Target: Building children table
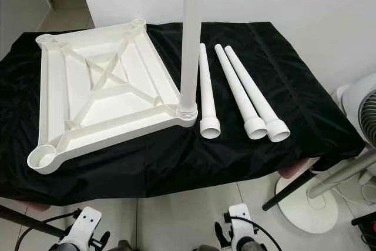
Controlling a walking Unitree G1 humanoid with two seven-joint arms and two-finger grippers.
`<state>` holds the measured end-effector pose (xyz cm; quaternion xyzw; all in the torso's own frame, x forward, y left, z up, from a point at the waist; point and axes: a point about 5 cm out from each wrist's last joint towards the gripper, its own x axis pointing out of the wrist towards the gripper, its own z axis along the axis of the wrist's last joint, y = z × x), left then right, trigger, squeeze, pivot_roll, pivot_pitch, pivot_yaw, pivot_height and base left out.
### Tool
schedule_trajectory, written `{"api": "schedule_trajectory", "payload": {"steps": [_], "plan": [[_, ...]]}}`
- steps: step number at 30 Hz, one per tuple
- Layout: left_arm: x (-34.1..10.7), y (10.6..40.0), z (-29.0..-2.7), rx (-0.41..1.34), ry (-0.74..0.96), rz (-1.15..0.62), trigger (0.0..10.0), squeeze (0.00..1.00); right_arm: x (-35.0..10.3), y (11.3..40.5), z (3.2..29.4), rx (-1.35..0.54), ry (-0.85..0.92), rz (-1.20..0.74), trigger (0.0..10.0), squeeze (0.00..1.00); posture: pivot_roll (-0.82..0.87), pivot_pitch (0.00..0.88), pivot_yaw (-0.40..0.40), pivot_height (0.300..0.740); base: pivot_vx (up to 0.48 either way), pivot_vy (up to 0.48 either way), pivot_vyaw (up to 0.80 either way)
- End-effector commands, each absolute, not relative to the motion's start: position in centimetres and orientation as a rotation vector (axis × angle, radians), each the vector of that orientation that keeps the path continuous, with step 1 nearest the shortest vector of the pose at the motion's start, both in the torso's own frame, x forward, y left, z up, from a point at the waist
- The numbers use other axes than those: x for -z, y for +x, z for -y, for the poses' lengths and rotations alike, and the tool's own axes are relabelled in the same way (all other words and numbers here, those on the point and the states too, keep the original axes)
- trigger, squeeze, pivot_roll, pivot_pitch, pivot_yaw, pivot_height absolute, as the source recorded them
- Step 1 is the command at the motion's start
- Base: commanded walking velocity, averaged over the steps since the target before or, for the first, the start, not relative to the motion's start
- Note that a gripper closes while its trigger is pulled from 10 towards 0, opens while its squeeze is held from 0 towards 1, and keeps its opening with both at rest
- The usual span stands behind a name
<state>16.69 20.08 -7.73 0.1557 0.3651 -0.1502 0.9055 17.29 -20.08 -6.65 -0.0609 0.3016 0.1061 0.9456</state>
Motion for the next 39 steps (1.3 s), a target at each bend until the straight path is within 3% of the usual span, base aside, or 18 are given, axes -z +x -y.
{"api": "schedule_trajectory", "payload": {"steps": [1, 7, 12, 16, 19, 22, 25, 31, 39], "plan": [[7.5, 15.6, -19.5, 0.617, 0.23, -0.771, 10.0, 0.0, 6.0, 17.4, 19.7, -0.35, -0.085, -0.559, 10.0, 0.0, -0.07, 0.072, 0.025, 0.74, 0.0, 0.0, 0.0], [7.0, 15.6, -18.9, 0.845, 0.22, -0.76, 10.0, 0.0, 4.1, 17.6, 20.0, -0.624, -0.093, -0.486, 10.0, 0.0, -0.07, 0.103, 0.029, 0.74, 0.0, 0.0, 0.0], [5.4, 16.3, -19.4, 1.163, 0.246, -0.765, 10.0, 0.0, 1.2, 17.2, 21.5, -0.893, -0.235, -0.439, 10.0, 0.0, -0.06, 0.113, 0.031, 0.74, 0.0, 0.0, 0.0], [5.0, 16.2, -19.5, 1.255, 0.272, -0.763, 10.0, 0.0, 0.3, 17.0, 21.5, -0.948, -0.236, -0.417, 10.0, 0.0, -0.06, 0.113, 0.032, 0.74, 0.0, 0.0, 0.0], [2.2, 17.1, -20.9, 1.387, 0.322, -0.691, 10.0, 0.0, -1.8, 16.3, 21.2, -1.076, -0.233, -0.379, 10.0, 0.0, -0.06, 0.118, 0.04, 0.74, 0.0, 0.0, 0.0], [-5.0, 16.9, -21.7, 1.494, 0.391, -0.536, 10.0, 0.0, -4.4, 15.2, 20.8, -1.224, -0.227, -0.355, 10.0, 0.0, -0.06, 0.12, 0.045, 0.74, 0.0, 0.0, 0.0], [-6.7, 16.5, -21.3, 1.521, 0.386, -0.515, 10.0, 0.0, -5.1, 15.0, 20.6, -1.255, -0.221, -0.348, 10.0, 0.0, -0.06, 0.12, 0.045, 0.74, 0.0, 0.0, 0.0], [-14.2, 16.8, -19.3, 1.596, 0.394, -0.305, 10.0, 0.0, -10.5, 16.4, 19.4, -1.307, -0.186, -0.177, 10.0, 0.0, -0.06, 0.114, 0.048, 0.74, 0.0, 0.0, 0.0], [-16.7, 18.1, -17.9, 1.582, 0.383, -0.256, 10.0, 0.0, -12.9, 18.1, 18.9, -1.298, -0.183, -0.097, 10.0, 0.0, -0.06, 0.099, 0.045, 0.74, 0.0, 0.0, 0.0]]}}
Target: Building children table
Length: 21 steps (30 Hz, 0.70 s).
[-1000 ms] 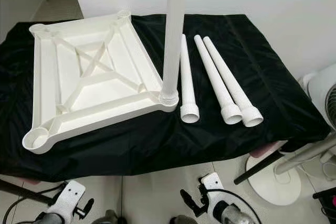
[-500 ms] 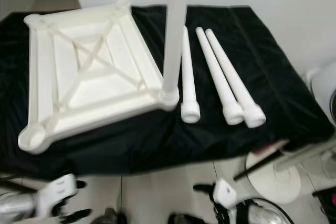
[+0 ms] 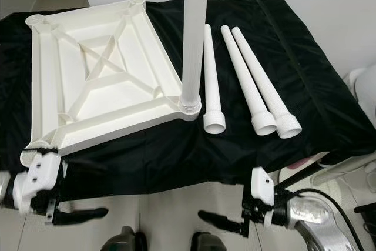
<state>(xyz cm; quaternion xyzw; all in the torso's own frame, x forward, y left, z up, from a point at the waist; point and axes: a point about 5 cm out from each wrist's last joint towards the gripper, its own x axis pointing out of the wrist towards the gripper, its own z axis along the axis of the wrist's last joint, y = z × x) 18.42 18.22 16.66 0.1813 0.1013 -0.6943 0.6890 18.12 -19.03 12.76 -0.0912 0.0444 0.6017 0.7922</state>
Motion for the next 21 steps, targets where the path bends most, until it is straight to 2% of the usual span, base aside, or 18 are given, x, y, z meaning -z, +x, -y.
{"api": "schedule_trajectory", "payload": {"steps": [1, 8, 9, 10, 13, 16, 18, 21], "plan": [[-16.7, 18.1, -17.9, 1.582, 0.383, -0.256, 10.0, 0.0, -12.9, 18.1, 18.9, -1.298, -0.183, -0.097, 10.0, 0.0, -0.06, 0.099, 0.045, 0.74, 0.0, 0.0, 0.0], [-16.2, 17.6, -17.1, 1.546, 0.331, -0.294, 10.0, 0.0, -12.6, 18.8, 18.5, -1.246, -0.179, -0.091, 10.0, 0.0, -0.06, 0.093, 0.043, 0.74, 0.0, 0.0, 0.0], [-16.4, 18.4, -16.9, 1.473, 0.314, -0.271, 10.0, 0.0, -13.1, 19.8, 18.5, -1.162, -0.162, -0.051, 10.0, 0.0, -0.06, 0.094, 0.041, 0.74, 0.0, 0.0, 0.0], [-16.4, 18.4, -16.9, 1.473, 0.314, -0.271, 10.0, 0.0, -13.1, 19.8, 18.5, -1.162, -0.162, -0.051, 10.0, 0.0, -0.06, 0.094, 0.041, 0.74, 0.0, 0.0, 0.0], [-16.8, 21.7, -16.7, 1.24, 0.308, -0.179, 10.0, 0.0, -14.2, 22.8, 18.7, -0.909, -0.107, 0.046, 10.0, 0.0, -0.06, 0.097, 0.041, 0.74, 0.0, 0.0, 0.0], [-16.8, 22.6, -16.8, 1.175, 0.307, -0.161, 10.0, 0.0, -14.4, 23.5, 18.8, -0.844, -0.082, 0.067, 10.0, 0.0, -0.06, 0.097, 0.042, 0.74, 0.0, 0.0, 0.0], [-16.9, 24.1, -16.9, 1.054, 0.294, -0.126, 10.0, 0.0, -14.5, 24.5, 19.0, -0.726, -0.048, 0.096, 10.0, 0.0, -0.06, 0.099, 0.04, 0.74, 0.0, 0.0, 0.0], [-17.1, 25.3, -17.1, 0.955, 0.254, -0.111, 10.0, 0.0, -14.4, 24.9, 19.0, -0.65, -0.012, 0.107, 10.0, 0.0, -0.06, 0.103, 0.043, 0.74, 0.0, 0.0, 0.0]]}}
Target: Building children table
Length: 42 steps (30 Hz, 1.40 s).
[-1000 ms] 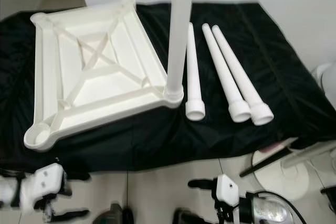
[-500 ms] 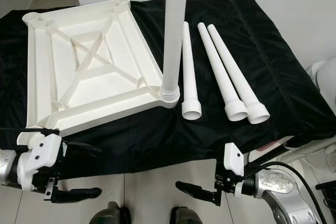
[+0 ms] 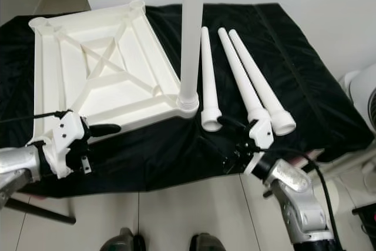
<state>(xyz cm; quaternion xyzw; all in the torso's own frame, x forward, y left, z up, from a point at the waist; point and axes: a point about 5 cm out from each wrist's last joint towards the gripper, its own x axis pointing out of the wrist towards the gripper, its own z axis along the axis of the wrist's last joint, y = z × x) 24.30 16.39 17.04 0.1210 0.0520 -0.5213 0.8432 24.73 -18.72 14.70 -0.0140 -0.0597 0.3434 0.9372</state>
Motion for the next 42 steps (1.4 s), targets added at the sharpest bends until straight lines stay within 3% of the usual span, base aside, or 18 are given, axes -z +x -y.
{"api": "schedule_trajectory", "payload": {"steps": [1, 5, 7, 8, 10, 11, 19, 20, 21, 33, 42], "plan": [[-17.2, 25.5, -17.1, 0.93, 0.241, -0.112, 10.0, 0.0, -14.3, 25.0, 19.0, -0.635, 0.003, 0.105, 10.0, 0.0, -0.06, 0.103, 0.043, 0.74, 0.0, 0.0, 0.0], [-17.2, 26.7, -17.4, 0.819, 0.212, -0.093, 10.0, 0.0, -14.1, 25.4, 19.2, -0.574, 0.026, 0.109, 10.0, 0.0, -0.06, 0.105, 0.046, 0.74, 0.0, 0.0, 0.0], [-17.3, 27.3, -17.4, 0.764, 0.199, -0.08, 10.0, 0.0, -14.0, 25.6, 19.2, -0.536, 0.033, 0.119, 10.0, 0.05, -0.06, 0.105, 0.046, 0.74, 0.0, 0.0, 0.0], [-17.2, 28.1, -17.5, 0.694, 0.174, -0.089, 10.0, 0.0, -14.1, 26.1, 19.1, -0.488, 0.048, 0.131, 10.0, 0.35, -0.07, 0.105, 0.048, 0.74, 0.0, 0.0, 0.0], [-17.0, 28.4, -17.6, 0.661, 0.156, -0.113, 10.0, 0.0, -14.1, 26.2, 19.0, -0.468, 0.059, 0.134, 10.0, 0.35, -0.07, 0.105, 0.048, 0.74, 0.0, 0.0, 0.0], [-17.0, 28.8, -17.5, 0.634, 0.144, -0.108, 10.0, 0.0, -14.0, 26.4, 18.9, -0.448, 0.07, 0.132, 10.0, 1.0, -0.07, 0.105, 0.048, 0.74, 0.0, 0.0, 0.0], [-17.2, 29.7, -15.6, 0.558, 0.059, -0.031, 10.0, 0.0, -13.4, 27.6, 18.5, -0.295, 0.081, 0.124, 10.0, 1.0, -0.07, 0.102, 0.049, 0.74, 0.0, 0.0, 0.0], [-17.3, 29.5, -15.1, 0.567, 0.059, -0.02, 10.0, 0.0, -13.2, 27.8, 18.3, -0.274, 0.083, 0.114, 10.0, 0.54, -0.08, 0.101, 0.051, 0.74, 0.0, 0.0, 0.0], [-17.2, 29.4, -14.6, 0.577, 0.061, -0.017, 10.0, 0.0, -13.1, 28.2, 17.9, -0.256, 0.114, 0.11, 10.0, 0.0, -0.08, 0.101, 0.052, 0.74, 0.0, 0.0, 0.0], [-17.9, 29.6, -13.2, 0.588, 0.073, 0.002, 10.0, 0.0, -12.7, 30.4, 14.4, -0.194, 0.096, 0.08, 10.0, 0.0, -0.06, 0.101, 0.052, 0.74, 0.0, 0.0, 0.0], [-18.2, 29.5, -13.1, 0.569, 0.079, 0.023, 10.0, 0.0, -12.2, 31.2, 13.6, -0.163, 0.087, 0.053, 10.0, 0.0, -0.05, 0.104, 0.037, 0.74, 0.0, 0.0, 0.0]]}}
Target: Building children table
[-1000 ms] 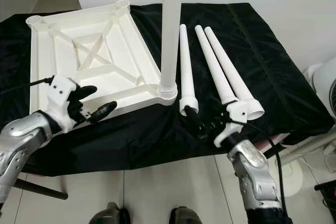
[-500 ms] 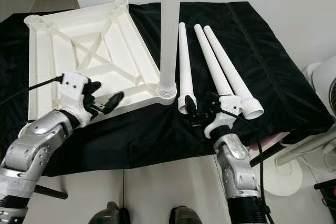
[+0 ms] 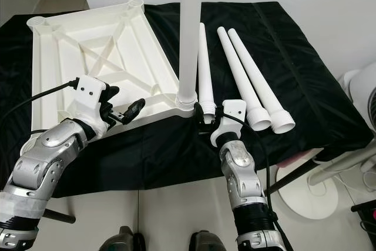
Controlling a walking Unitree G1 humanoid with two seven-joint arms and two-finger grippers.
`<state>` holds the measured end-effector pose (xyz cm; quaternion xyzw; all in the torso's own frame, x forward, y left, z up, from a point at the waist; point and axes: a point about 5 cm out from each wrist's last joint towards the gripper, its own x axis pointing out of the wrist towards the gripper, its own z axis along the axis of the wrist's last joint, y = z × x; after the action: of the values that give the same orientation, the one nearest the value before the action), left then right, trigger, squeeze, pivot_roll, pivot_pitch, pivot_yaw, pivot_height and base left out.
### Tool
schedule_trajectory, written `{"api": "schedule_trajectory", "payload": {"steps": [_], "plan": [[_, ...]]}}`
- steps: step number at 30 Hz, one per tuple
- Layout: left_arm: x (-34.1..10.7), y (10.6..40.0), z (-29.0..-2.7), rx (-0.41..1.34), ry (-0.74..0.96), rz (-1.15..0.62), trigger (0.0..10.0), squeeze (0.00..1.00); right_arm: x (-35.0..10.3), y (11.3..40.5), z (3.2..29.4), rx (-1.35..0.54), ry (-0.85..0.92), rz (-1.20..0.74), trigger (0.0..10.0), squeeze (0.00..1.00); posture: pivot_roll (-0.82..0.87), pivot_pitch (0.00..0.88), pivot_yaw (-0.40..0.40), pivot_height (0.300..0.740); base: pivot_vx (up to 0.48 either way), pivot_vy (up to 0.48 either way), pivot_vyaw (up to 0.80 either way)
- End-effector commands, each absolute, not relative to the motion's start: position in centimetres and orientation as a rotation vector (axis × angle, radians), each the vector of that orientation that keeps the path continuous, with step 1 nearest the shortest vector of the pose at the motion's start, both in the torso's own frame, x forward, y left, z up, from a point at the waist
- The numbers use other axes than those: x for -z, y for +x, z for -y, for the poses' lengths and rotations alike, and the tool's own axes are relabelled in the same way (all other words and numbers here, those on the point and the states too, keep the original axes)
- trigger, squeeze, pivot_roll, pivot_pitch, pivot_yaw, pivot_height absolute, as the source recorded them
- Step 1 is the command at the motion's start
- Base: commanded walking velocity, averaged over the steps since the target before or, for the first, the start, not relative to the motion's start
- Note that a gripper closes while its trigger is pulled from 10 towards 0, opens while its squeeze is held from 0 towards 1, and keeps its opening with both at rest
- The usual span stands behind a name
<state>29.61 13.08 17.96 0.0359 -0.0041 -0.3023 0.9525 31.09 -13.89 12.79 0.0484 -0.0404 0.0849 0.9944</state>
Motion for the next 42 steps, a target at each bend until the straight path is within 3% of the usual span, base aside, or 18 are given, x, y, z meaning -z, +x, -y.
{"api": "schedule_trajectory", "payload": {"steps": [1, 14, 31, 32, 33, 34, 35, 42], "plan": [[-18.2, 29.4, -13.0, 0.568, 0.078, 0.025, 10.0, 0.0, -12.1, 31.5, 13.5, -0.145, 0.08, 0.045, 10.0, 0.0, -0.06, 0.105, 0.034, 0.74, 0.0, 0.0, 0.0], [-18.3, 29.2, -11.8, 0.626, 0.064, 0.059, 10.0, 0.0, -12.1, 33.6, 13.8, -0.065, 0.019, -0.017, 10.0, 0.0, -0.06, 0.091, -0.005, 0.74, 0.0, 0.0, 0.0], [-19.6, 28.1, -10.3, 0.83, 0.044, 0.112, 10.0, 0.0, -9.5, 33.3, 14.4, -0.061, -0.027, -0.144, 10.0, 0.0, -0.08, 0.07, -0.005, 0.74, 0.0, 0.0, 0.0], [-19.6, 28.1, -10.3, 0.833, 0.048, 0.11, 10.0, 0.0, -9.5, 33.2, 14.4, -0.064, -0.033, -0.14, 4.8, 0.0, -0.08, 0.067, 0.0, 0.74, 0.0, 0.0, 0.0], [-19.5, 28.1, -10.3, 0.84, 0.047, 0.104, 10.0, 0.0, -9.5, 33.2, 14.3, -0.066, -0.031, -0.131, 2.2, 0.0, -0.07, 0.066, 0.004, 0.74, 0.0, 0.0, 0.0], [-19.5, 28.1, -10.3, 0.84, 0.047, 0.104, 10.0, 0.0, -9.5, 33.2, 14.3, -0.066, -0.031, -0.131, 2.2, 0.0, -0.07, 0.066, 0.004, 0.74, 0.0, 0.0, 0.0], [-19.4, 28.0, -10.2, 0.846, 0.051, 0.098, 10.0, 0.0, -9.5, 33.2, 14.3, -0.068, -0.031, -0.125, 0.0, 0.0, -0.07, 0.065, 0.007, 0.74, 0.0, 0.0, 0.0], [-18.6, 27.4, -9.8, 0.864, 0.046, 0.058, 10.0, 0.0, -9.5, 33.0, 14.3, -0.081, -0.021, -0.104, 0.0, 0.0, -0.07, 0.06, 0.023, 0.74, 0.0, 0.0, 0.0]]}}
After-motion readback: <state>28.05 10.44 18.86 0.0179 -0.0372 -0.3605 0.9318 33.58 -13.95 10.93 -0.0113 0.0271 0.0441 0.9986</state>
